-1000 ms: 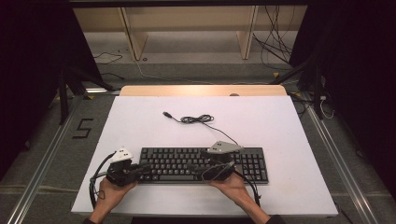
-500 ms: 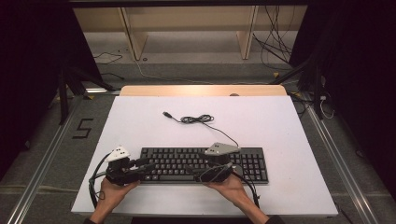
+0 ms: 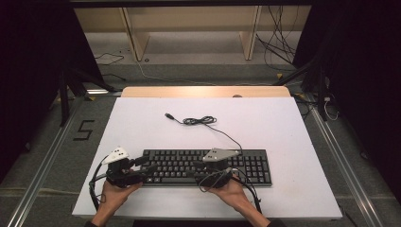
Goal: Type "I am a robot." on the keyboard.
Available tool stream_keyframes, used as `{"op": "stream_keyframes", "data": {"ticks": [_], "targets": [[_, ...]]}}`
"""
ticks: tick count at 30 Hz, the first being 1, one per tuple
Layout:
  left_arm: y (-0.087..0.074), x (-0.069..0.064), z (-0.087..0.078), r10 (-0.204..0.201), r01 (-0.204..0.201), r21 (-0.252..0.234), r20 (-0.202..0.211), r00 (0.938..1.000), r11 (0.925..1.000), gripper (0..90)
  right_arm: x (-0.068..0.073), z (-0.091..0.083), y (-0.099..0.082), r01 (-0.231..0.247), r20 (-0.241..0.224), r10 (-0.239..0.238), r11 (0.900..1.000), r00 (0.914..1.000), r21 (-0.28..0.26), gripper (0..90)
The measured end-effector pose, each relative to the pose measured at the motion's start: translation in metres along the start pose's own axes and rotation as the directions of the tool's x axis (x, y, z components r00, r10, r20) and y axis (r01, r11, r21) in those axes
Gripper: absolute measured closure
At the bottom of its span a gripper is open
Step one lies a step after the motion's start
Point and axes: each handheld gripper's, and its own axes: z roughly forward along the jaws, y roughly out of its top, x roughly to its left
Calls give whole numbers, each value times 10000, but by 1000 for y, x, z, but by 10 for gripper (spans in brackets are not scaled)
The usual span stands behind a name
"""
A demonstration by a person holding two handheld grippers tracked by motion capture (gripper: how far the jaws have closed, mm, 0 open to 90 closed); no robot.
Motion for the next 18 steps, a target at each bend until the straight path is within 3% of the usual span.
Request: {"op": "stream_keyframes", "data": {"ticks": [8,18], "targets": [[0,0,-1,-147,147,-156,-5,9999,9998,341,4,8,-4,133,-133,-125,9981,9998,601,787],[1,1,-1,-263,262,-242,-26,9997,9994,325,8,19,-8,282,-187,-262,9931,9995,1140,887]]}}
